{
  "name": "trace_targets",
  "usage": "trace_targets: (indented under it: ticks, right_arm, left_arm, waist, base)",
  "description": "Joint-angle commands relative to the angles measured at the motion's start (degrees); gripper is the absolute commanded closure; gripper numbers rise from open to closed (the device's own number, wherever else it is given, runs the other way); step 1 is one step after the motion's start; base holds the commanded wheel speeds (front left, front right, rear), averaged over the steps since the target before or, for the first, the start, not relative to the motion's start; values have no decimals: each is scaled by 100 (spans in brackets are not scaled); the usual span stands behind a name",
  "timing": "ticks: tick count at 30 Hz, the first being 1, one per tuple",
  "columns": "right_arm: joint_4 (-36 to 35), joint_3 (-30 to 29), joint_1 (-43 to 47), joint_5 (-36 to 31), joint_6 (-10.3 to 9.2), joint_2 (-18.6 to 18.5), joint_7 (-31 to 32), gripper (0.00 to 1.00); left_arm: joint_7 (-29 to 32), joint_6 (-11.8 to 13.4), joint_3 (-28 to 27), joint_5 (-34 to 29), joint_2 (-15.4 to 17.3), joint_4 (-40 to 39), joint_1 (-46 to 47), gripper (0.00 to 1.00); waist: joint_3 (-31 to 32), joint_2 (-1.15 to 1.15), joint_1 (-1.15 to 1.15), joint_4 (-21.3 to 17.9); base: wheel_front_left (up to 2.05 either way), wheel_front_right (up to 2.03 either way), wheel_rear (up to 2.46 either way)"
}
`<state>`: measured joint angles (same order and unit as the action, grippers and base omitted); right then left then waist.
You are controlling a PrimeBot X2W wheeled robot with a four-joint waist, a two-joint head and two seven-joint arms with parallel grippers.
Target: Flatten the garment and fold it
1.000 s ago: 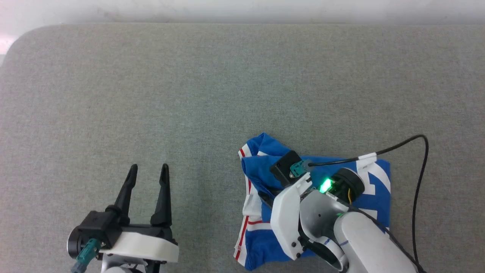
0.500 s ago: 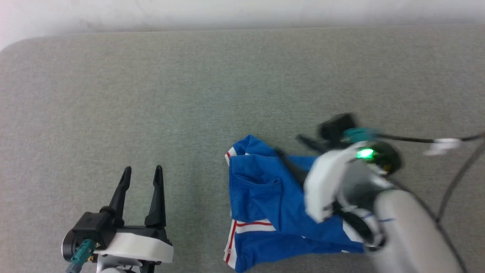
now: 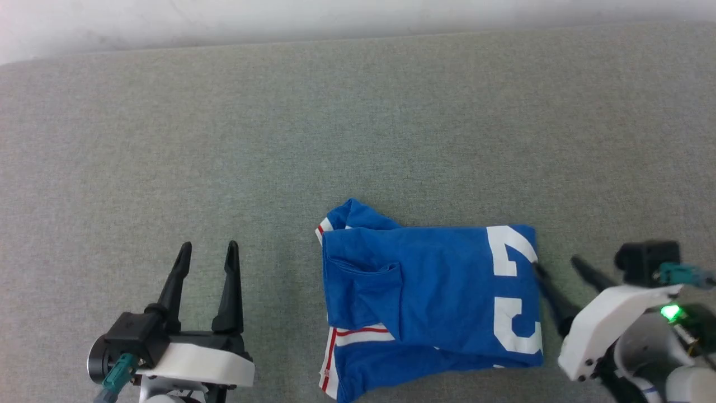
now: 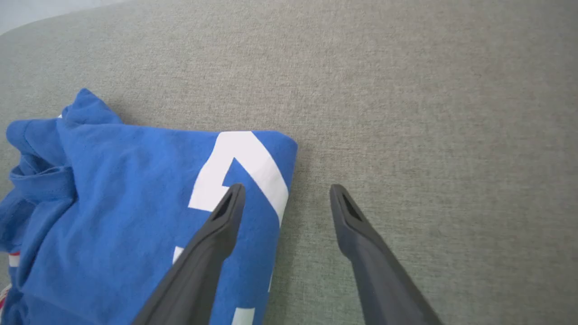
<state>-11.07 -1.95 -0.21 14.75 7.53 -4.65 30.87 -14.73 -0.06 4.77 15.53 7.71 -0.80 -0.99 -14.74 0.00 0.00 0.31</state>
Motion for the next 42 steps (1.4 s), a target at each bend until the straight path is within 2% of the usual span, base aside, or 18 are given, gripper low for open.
trace_targets:
  ticks: [1,10,11,12,13,19,26,29,37,42]
  right_arm:
    - [125,47,86,58,-4,69,-63,0]
    - [1193,98,23,159,-4,168,-263,0]
    - [1322,96,-8,220,-4,171,-285,9]
    - [1453,106,-38,314,-4,173,-296,57]
    - [1569,135,-71,392,-4,174,-322,100]
    - [1946,211,-305,491,-4,176,-670,100]
    - [1769,15,-987,119,-4,75,-712,100]
    - [1636,-57,-1388,18,-4,-234,-538,100]
    - [1483,-246,-2319,-37,-4,-1416,45,100]
    - [1550,-517,-2750,-71,-4,-2069,180,100]
  left_arm:
    - [-27,-42,-14,-67,48,-29,25,0]
    - [10,-29,24,-71,121,-47,-39,0]
    - [19,-28,28,-69,130,-49,-47,0]
    - [26,-25,32,-68,138,-53,-55,0]
    - [33,-22,37,-67,144,-55,-62,0]
    - [54,12,78,-85,170,-126,-127,0]
    - [108,43,93,-98,235,-333,-135,0]
    - [145,52,108,-120,269,-424,-46,0]
    - [189,98,171,-266,343,-687,415,0]
    - [189,158,209,-396,371,-828,736,0]
  waist:
    - [9,0,0,19]
    - [144,0,0,270]
    - [167,0,0,293]
    - [188,0,0,314]
    - [212,0,0,331]
    - [352,0,0,336]
    - [228,0,0,59]
    - [27,0,0,-86]
    - [-734,0,0,-443]
    - [-1204,0,0,-565]
  base:
    - [0,0,0]
    - [0,0,0]
    - [0,0,0]
    - [0,0,0]
    - [0,0,0]
    - [0,0,0]
    - [0,0,0]
    - [0,0,0]
    - [0,0,0]
    - [0,0,0]
